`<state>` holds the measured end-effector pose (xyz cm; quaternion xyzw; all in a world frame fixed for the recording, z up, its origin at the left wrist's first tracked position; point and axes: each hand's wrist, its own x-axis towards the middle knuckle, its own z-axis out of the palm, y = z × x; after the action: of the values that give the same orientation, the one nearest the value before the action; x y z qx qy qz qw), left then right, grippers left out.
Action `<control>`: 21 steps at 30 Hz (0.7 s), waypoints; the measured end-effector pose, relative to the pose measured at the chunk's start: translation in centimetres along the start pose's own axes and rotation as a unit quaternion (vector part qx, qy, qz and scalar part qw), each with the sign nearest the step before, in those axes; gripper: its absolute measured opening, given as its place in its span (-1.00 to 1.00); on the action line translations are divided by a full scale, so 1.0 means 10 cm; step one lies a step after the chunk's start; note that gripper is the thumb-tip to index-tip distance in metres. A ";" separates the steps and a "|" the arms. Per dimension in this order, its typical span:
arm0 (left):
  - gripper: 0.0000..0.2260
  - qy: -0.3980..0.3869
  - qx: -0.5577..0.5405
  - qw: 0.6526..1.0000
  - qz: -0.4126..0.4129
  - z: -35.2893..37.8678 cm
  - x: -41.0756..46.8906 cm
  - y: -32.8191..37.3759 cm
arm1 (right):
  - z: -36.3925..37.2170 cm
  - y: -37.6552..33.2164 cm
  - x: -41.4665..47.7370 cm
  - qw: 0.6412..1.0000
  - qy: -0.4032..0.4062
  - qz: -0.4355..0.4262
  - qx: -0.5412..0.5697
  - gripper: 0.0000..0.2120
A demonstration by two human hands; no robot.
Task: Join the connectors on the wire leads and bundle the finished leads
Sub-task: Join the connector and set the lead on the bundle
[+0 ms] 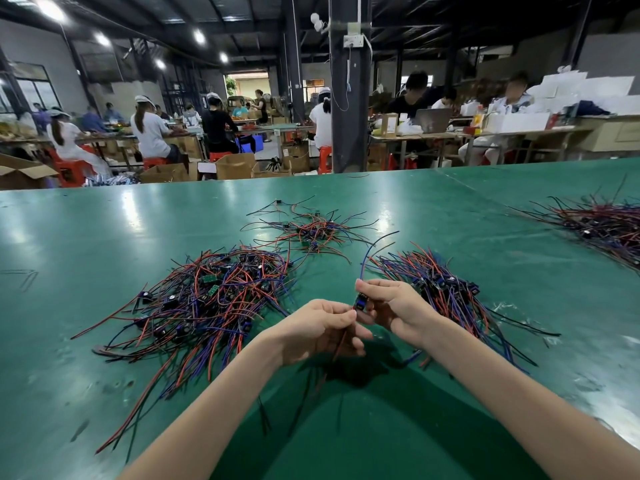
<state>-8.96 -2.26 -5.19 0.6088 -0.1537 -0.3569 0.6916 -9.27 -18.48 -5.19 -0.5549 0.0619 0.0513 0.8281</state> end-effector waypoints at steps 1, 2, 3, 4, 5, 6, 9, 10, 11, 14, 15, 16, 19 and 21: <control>-0.81 -0.010 0.013 1.000 -0.003 0.00 -0.01 0.00 | 0.00 0.00 -0.01 1.000 -0.008 0.011 0.000 -0.90; -0.82 -0.014 0.031 0.999 -0.007 -0.01 -0.02 0.00 | 0.00 0.00 -0.01 1.000 -0.015 0.022 -0.009 -0.90; -0.82 -0.010 0.057 0.998 -0.009 -0.03 -0.02 0.01 | 0.00 0.00 -0.02 0.999 -0.021 0.035 -0.030 -0.90; -0.81 0.006 0.086 0.996 -0.007 -0.04 -0.03 0.03 | 0.00 0.00 -0.03 0.997 -0.027 0.047 -0.056 -0.90; -0.80 0.035 0.110 0.993 -0.002 -0.05 -0.02 0.04 | 0.00 0.00 -0.04 0.995 -0.033 0.058 -0.079 -0.89; -0.80 0.074 0.121 0.990 0.008 -0.07 -0.01 0.05 | 0.01 0.00 -0.05 0.992 -0.039 0.065 -0.097 -0.87; -0.81 0.152 0.110 0.981 0.057 -0.12 0.03 0.04 | 0.04 0.03 -0.06 0.988 -0.054 0.065 -0.130 -0.87; -0.81 0.154 0.112 0.979 0.074 -0.12 0.04 0.03 | 0.05 0.04 -0.07 0.987 -0.057 0.061 -0.136 -0.88; -0.82 0.158 0.117 0.976 0.091 -0.12 0.05 0.01 | 0.06 0.04 -0.08 0.987 -0.058 0.056 -0.139 -0.88; -0.85 0.193 0.122 0.963 0.144 -0.11 0.08 -0.01 | 0.05 0.05 -0.09 0.987 -0.061 0.046 -0.144 -0.86; -0.86 0.199 0.119 0.960 0.156 -0.12 0.09 -0.01 | 0.05 0.06 -0.09 0.986 -0.064 0.042 -0.147 -0.84; -0.88 0.200 0.118 0.959 0.162 -0.12 0.09 -0.01 | 0.05 0.07 -0.09 0.986 -0.067 0.039 -0.150 -0.82; -0.93 0.193 0.109 0.963 0.151 -0.14 0.08 -0.01 | 0.06 0.09 -0.10 0.984 -0.073 0.030 -0.159 -0.88; -0.91 0.189 0.107 0.967 0.136 -0.15 0.07 0.00 | 0.06 0.11 -0.10 0.983 -0.071 0.025 -0.169 -0.95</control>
<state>-7.51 -1.65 -5.66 0.7086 -0.1391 -0.1193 0.6814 -10.36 -17.53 -5.78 -0.6803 0.0075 0.1207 0.7229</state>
